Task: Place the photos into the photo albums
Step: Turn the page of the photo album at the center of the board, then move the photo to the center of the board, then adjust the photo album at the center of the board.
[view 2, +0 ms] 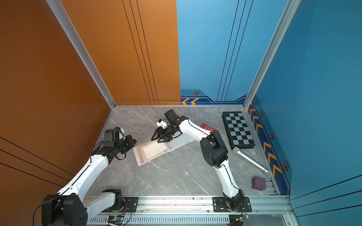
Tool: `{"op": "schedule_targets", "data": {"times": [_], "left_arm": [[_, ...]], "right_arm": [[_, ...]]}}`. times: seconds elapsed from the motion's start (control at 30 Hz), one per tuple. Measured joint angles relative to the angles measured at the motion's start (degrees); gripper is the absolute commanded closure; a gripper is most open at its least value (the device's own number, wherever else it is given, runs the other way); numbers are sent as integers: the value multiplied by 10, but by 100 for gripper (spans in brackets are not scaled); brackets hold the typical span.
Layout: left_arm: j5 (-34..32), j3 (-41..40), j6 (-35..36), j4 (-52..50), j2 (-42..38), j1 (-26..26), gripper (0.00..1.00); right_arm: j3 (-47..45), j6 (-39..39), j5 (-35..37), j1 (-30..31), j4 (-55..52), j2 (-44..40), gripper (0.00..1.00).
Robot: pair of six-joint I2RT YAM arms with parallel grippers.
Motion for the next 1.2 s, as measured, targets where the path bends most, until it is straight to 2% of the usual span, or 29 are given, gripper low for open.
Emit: {"op": "schedule_targets", "data": {"times": [0.3, 0.6, 0.73, 0.9, 1.2], "left_arm": [[-10, 55, 10, 12, 114, -162, 97], [-9, 198, 20, 34, 294, -286, 96], [12, 259, 27, 46, 358, -321, 96], [29, 287, 28, 49, 413, -346, 95], [35, 294, 27, 49, 447, -355, 95]], "right_arm": [[-174, -10, 96, -200, 31, -107, 41], [-264, -30, 190, -340, 45, -125, 41], [-290, -32, 223, -382, 45, -131, 40], [-296, -40, 259, -419, 45, -132, 40], [-271, -46, 254, -406, 51, -102, 40]]}}
